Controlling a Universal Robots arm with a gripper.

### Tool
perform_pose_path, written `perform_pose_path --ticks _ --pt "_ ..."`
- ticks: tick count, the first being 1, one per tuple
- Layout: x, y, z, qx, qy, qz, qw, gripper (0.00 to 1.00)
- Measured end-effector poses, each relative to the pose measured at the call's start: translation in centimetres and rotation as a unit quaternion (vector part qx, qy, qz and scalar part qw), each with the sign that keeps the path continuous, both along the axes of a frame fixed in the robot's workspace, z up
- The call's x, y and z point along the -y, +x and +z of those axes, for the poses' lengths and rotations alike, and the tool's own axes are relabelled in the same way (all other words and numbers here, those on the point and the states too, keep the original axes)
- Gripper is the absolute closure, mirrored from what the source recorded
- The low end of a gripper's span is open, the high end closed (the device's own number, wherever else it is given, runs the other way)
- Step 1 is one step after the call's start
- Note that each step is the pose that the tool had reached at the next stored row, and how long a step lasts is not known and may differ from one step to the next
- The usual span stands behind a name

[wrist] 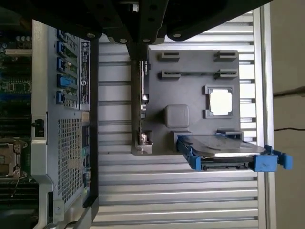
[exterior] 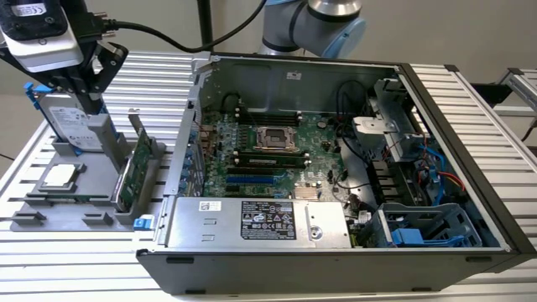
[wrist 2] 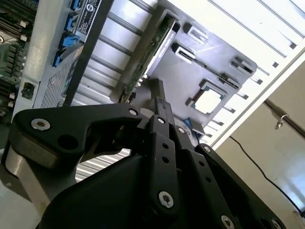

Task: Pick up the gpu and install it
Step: 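Pick up the gpu and move the gpu toward the slot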

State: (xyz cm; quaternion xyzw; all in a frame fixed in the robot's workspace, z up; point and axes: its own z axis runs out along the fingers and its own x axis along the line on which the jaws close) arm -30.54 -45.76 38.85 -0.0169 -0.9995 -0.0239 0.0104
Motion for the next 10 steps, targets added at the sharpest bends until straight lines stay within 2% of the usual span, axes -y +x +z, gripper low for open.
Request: perform_pose_path --ticks 10 --pt "0.07 0.0 0.0 -0.0002 0.0 0.0 1.0 1.0"
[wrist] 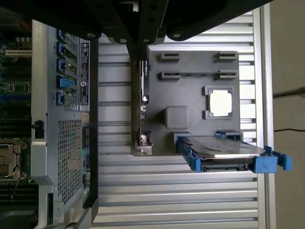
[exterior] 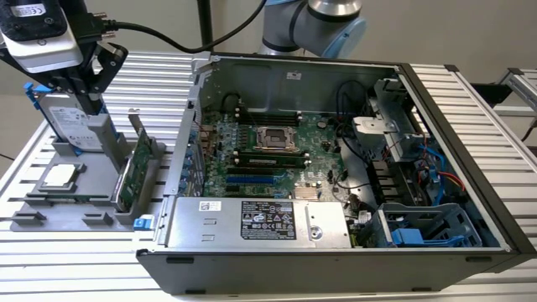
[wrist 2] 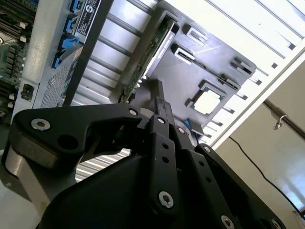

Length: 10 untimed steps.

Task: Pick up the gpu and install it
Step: 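Pick up the gpu and move the gpu toward the slot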

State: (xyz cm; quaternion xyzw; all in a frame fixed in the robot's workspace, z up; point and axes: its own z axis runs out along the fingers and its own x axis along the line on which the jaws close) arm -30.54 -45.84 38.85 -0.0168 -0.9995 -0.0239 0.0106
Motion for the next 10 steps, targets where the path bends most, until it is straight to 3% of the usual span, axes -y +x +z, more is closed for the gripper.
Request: perform_pose_path --ticks 7,8,10 --pt "0.01 0.0 0.0 0.0 0.0 0.0 1.0 1.0" --pt "0.01 0.0 0.0 0.0 0.0 0.0 1.0 0.0" --pt "0.01 0.0 0.0 0.0 0.0 0.0 1.0 0.0"
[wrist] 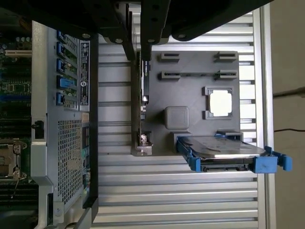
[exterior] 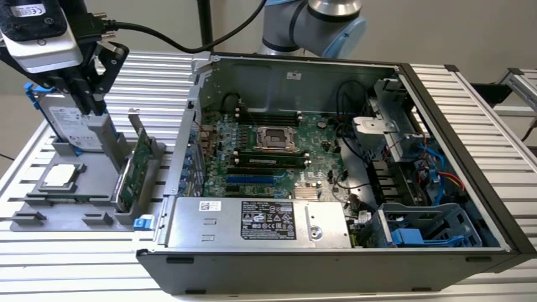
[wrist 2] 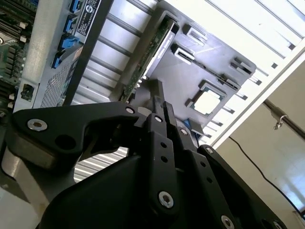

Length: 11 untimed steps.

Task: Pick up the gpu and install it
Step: 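Pick up the gpu and move the gpu toward the slot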

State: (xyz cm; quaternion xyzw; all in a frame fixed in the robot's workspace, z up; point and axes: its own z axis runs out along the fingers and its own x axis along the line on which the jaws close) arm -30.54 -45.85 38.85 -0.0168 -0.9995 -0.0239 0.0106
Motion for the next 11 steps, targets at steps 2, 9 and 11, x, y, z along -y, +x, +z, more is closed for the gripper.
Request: perform_pose_path --ticks 2,9,11 --pt "0.0 0.0 0.0 0.0 0.0 0.0 1.0 0.0" --pt "0.04 0.0 0.0 0.0 0.0 0.0 1.0 0.0" --pt "0.05 0.0 0.0 0.0 0.0 0.0 1.0 0.0"
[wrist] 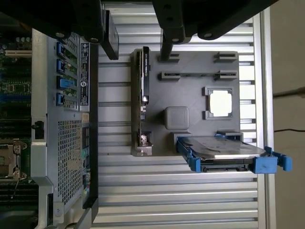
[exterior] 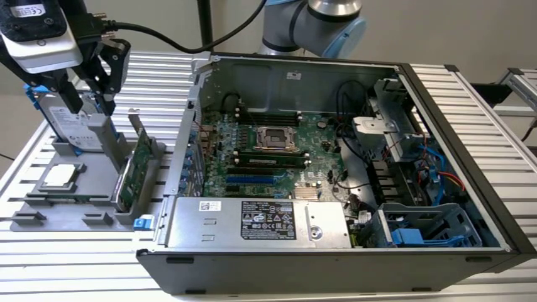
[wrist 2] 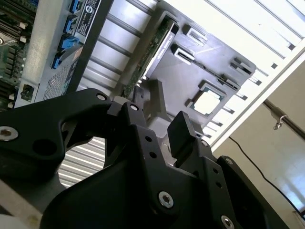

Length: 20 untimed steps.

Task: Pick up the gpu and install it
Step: 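Pick up the gpu and move the gpu toward the slot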

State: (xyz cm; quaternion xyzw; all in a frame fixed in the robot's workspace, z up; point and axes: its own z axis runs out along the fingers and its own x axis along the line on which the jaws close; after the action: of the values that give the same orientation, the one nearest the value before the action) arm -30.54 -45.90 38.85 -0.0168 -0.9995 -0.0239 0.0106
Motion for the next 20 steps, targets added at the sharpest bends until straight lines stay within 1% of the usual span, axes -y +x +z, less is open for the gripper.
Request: perform_pose_path --ticks 9,15,20 --pt "0.01 0.01 -0.5 0.0006 -0.0001 0.0 1.0 0.0" --pt "0.0 0.01 -0.93 0.0044 -0.0014 0.002 1.0 0.0" --pt "0.0 0.0 -1.21 0.0058 -0.0022 0.004 1.0 0.0"
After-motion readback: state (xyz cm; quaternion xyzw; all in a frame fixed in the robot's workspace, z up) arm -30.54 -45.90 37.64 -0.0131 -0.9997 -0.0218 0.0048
